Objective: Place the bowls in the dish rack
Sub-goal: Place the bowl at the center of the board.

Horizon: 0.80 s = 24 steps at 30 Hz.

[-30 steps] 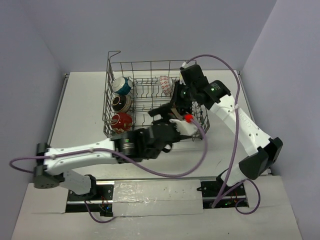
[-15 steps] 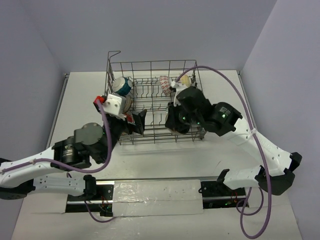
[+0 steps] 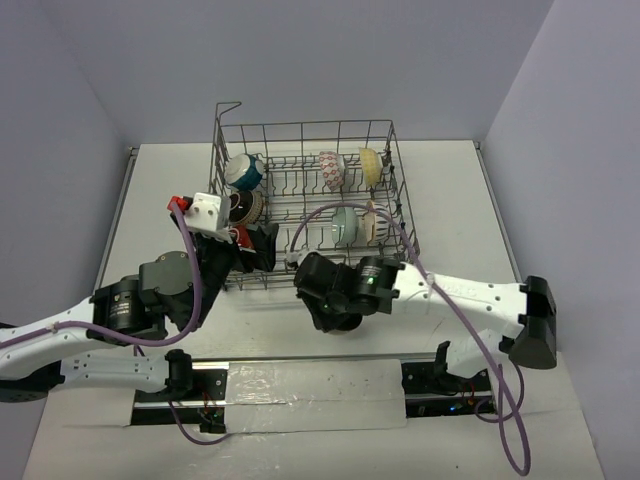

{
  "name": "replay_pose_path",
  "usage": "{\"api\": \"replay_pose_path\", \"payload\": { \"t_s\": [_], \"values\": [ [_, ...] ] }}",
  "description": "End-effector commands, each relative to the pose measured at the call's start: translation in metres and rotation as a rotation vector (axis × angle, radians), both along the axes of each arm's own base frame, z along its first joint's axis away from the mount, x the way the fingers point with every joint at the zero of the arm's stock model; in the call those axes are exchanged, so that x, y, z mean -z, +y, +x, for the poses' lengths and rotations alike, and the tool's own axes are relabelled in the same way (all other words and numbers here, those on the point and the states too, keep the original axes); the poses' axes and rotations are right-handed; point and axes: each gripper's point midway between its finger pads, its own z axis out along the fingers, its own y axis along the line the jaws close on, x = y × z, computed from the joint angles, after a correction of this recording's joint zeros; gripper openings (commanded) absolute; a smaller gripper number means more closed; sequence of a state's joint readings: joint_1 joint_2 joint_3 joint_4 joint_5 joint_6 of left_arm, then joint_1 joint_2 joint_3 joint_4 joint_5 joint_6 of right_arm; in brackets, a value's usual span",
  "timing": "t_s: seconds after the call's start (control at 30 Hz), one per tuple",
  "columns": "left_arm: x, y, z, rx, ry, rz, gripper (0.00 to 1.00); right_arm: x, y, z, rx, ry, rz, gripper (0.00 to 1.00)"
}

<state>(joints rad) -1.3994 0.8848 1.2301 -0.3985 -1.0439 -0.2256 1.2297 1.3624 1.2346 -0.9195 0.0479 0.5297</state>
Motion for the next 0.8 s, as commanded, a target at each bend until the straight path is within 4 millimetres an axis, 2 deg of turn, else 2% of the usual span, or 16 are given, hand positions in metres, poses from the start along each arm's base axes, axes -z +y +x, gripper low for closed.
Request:
{"api": "replay_pose_path", "payload": {
  "t_s": [0.0, 0.13, 0.27, 0.53, 0.77],
  "values": [
    [0.002, 0.003, -0.001, -0.004, 0.017, -0.02, 0.99, 0.006, 0.03, 0.007, 0.017, -0.064, 0.059, 0.0],
    [0.009, 0.001, -0.001, -0.004, 0.023, 0.0, 0.99, 0.021, 0.043, 0.006, -0.006, -0.069, 0.03, 0.0],
    [0.015, -0.001, -0.003, 0.015, 0.033, 0.015, 0.99, 0.045, 0.052, 0.007, -0.009, -0.059, -0.018, 0.0],
    [0.029, 0.0, -0.006, 0.027, 0.054, 0.007, 0.99, 0.089, 0.056, 0.006, -0.014, -0.027, -0.085, 0.0],
    [0.039, -0.005, -0.006, 0.028, 0.077, 0.03, 0.99, 0.105, 0.062, 0.003, -0.025, 0.002, -0.095, 0.0]
  ]
}}
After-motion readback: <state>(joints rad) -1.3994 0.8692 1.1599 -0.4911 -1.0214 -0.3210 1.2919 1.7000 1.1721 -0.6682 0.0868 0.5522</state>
